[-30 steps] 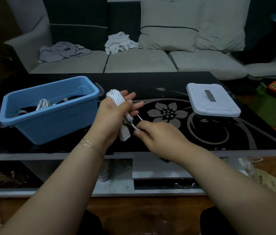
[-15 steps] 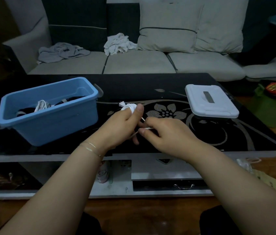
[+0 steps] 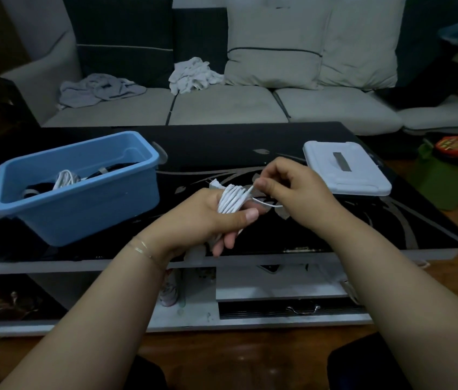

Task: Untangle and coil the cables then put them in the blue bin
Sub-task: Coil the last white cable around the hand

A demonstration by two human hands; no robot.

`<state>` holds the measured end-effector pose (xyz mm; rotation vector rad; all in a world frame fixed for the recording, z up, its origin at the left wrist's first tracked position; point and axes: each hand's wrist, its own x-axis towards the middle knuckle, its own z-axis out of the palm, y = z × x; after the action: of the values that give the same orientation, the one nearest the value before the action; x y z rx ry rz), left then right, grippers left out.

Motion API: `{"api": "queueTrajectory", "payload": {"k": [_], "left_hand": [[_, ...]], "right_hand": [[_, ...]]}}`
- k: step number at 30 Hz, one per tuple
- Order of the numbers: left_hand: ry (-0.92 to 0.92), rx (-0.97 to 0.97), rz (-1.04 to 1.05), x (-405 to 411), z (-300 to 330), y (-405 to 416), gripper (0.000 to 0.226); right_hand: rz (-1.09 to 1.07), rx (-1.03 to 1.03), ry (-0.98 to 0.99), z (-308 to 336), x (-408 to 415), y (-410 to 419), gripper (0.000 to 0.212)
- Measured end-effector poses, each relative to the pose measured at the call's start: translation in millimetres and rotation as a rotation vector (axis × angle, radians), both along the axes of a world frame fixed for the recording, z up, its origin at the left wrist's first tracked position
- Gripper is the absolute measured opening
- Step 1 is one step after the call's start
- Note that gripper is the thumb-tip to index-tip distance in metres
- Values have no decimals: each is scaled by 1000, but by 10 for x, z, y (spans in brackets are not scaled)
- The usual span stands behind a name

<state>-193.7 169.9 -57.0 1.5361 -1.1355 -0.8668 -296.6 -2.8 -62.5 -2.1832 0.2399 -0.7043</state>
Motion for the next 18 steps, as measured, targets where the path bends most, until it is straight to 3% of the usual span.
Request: {"api": "queueTrajectory", "payload": {"k": [5, 9, 12, 18], "left_hand": [[223, -227, -21, -27, -3, -34, 36], [387, -367, 85, -5, 9, -72, 53], [548, -447, 118, 32, 28, -73, 43], [520, -552, 272, 135, 34, -30, 36]], "right_hand": [[5, 68, -23, -88, 113, 20, 14], [-31, -86, 57, -183, 161, 105, 14], [-33, -222, 155, -220, 185, 209, 23], [5, -517, 307, -275, 205, 338, 28]]}}
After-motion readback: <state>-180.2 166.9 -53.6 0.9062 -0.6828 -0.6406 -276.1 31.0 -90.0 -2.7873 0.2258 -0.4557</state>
